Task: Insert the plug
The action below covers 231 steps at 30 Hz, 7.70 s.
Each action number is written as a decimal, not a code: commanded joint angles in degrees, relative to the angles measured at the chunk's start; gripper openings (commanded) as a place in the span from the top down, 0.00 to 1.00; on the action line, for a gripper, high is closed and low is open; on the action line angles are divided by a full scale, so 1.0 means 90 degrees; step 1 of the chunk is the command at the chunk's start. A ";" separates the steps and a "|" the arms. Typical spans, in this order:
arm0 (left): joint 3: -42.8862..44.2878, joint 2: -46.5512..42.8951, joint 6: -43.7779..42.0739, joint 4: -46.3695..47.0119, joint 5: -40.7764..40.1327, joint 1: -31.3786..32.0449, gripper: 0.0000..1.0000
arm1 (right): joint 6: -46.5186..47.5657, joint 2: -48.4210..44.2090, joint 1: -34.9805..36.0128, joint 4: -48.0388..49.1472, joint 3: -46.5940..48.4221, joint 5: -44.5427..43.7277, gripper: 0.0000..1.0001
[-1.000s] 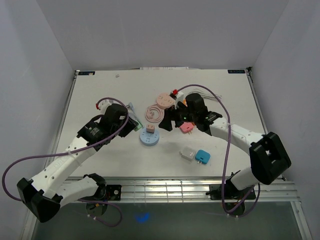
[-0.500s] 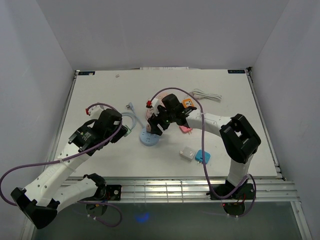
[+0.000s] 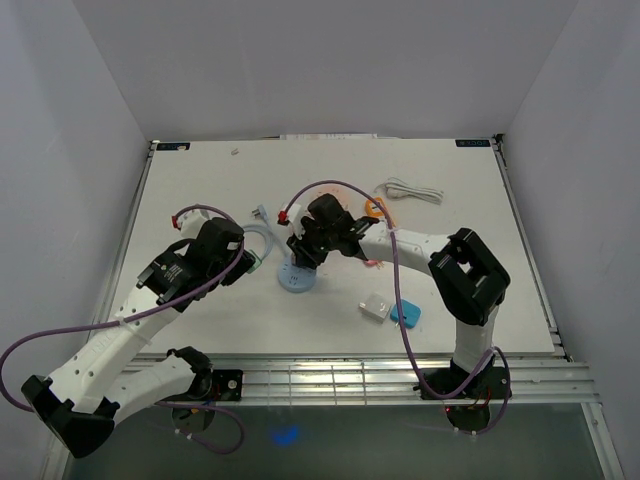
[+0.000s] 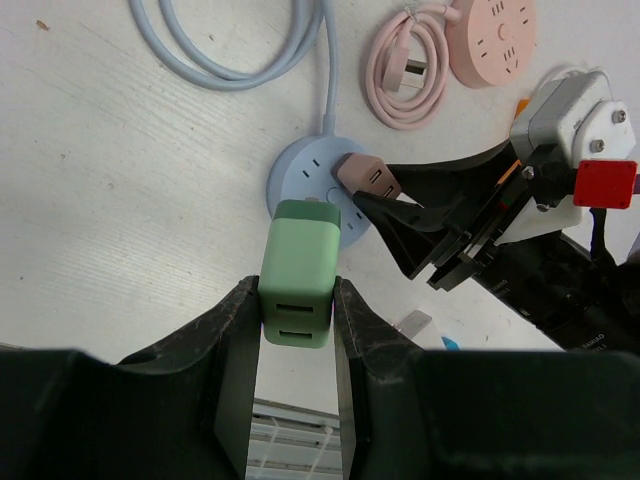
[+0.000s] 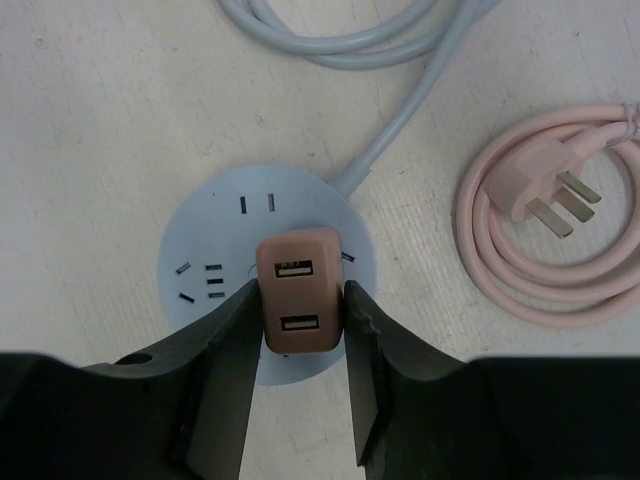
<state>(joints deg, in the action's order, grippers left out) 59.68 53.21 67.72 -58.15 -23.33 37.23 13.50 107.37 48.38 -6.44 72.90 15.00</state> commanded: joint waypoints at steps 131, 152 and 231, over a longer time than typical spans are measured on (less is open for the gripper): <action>0.2442 0.6148 0.1753 -0.1732 0.1274 0.0472 1.00 | -0.3609 -0.4293 -0.1050 0.1252 -0.3550 -0.2497 0.25; 0.1094 0.5066 0.1108 -0.0181 0.1489 0.0511 0.98 | -0.3619 -0.4430 -0.1088 0.1184 -0.3501 -0.2517 0.25; 0.0762 -0.0181 -0.2808 0.0796 -0.1001 0.0433 0.02 | -0.3932 -0.0501 0.0973 0.2405 -0.0658 -0.1841 0.29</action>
<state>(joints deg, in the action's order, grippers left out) 66.96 50.72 44.77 -55.16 -33.93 41.34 -24.16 110.74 58.85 13.93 68.71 1.19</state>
